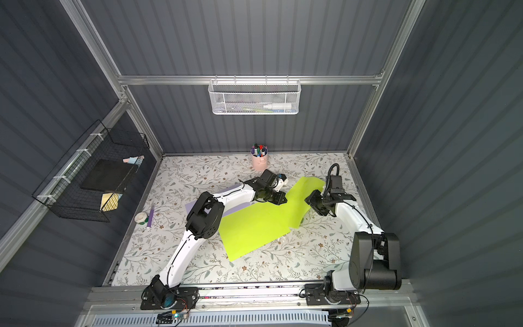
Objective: Fold the rectangular paper in half along the long edge
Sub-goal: Pick up the paper from the center of the board.
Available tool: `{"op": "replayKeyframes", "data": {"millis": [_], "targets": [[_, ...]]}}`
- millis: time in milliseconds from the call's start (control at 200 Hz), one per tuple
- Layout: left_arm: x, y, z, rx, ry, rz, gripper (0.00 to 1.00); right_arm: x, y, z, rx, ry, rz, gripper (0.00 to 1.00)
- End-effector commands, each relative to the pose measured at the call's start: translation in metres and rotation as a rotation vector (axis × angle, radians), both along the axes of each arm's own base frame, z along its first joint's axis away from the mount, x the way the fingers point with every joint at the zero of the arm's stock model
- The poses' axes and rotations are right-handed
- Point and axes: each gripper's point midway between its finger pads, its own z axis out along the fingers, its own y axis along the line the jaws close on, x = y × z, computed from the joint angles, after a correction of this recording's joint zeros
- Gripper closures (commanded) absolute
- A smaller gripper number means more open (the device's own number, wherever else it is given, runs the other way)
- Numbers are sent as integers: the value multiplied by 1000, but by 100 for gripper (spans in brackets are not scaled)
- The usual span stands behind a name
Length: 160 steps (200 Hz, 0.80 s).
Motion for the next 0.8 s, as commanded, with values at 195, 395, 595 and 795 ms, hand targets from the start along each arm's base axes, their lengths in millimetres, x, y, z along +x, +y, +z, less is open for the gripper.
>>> {"op": "replayKeyframes", "data": {"millis": [195, 395, 595, 795], "targets": [[-33, 40, -74, 207, 162, 14, 94, -8, -15, -15, -68, 56, -70, 62], [-33, 39, -74, 205, 164, 12, 94, -9, -19, -29, -93, 95, -69, 75], [-34, 40, -74, 207, 164, 10, 94, -9, -21, -45, -105, 140, -76, 83], [-34, 41, -74, 211, 163, 13, 94, -15, -27, -49, -127, 159, -104, 89]]}}
